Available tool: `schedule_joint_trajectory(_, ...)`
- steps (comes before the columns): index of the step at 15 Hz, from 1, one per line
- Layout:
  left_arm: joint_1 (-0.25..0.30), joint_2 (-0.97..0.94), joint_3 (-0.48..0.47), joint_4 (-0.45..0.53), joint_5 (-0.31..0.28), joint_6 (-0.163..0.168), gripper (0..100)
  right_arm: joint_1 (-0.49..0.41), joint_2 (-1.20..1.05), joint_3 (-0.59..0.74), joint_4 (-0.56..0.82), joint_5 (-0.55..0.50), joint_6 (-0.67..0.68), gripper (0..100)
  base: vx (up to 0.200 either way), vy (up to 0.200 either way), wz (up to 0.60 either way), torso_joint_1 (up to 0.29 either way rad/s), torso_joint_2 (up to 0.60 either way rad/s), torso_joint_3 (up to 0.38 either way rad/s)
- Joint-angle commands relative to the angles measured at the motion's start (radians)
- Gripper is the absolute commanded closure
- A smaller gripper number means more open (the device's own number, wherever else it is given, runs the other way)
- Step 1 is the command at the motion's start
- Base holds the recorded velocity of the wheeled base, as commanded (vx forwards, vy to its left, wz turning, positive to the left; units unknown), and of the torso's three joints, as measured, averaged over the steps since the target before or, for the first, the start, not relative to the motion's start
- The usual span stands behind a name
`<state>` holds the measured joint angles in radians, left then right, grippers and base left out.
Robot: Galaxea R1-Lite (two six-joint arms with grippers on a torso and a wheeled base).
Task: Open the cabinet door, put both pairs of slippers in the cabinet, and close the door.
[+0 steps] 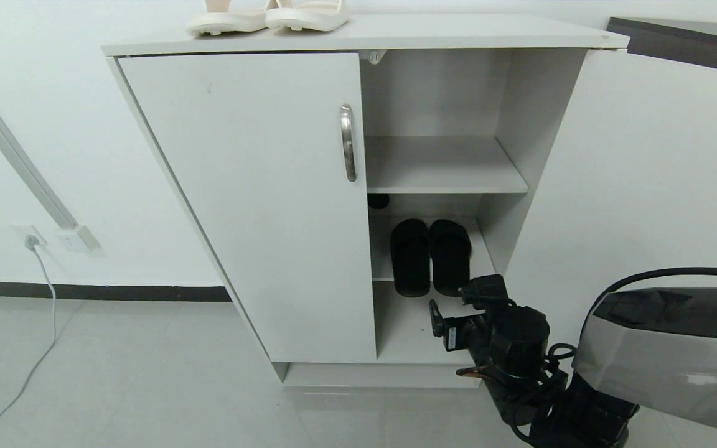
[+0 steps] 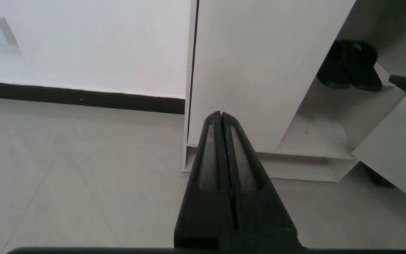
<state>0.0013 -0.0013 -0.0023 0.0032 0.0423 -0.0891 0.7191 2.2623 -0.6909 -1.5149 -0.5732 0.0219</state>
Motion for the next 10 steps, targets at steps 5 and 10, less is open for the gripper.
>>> schedule_joint_trajectory(5, 0.000, 0.001, -0.001, 0.000, -0.006, 0.000, 100, -0.003, 0.005, -0.015, 0.007, 0.001, -0.005, 0, 0.000, 0.000, 0.00, 0.000, 0.00, 0.000)
schedule_joint_trajectory(10, 0.000, 0.001, -0.001, 0.001, -0.006, 0.000, 100, -0.001, 0.005, -0.013, 0.005, 0.001, -0.017, 0, 0.000, 0.000, 0.00, 0.001, 0.00, 0.081)
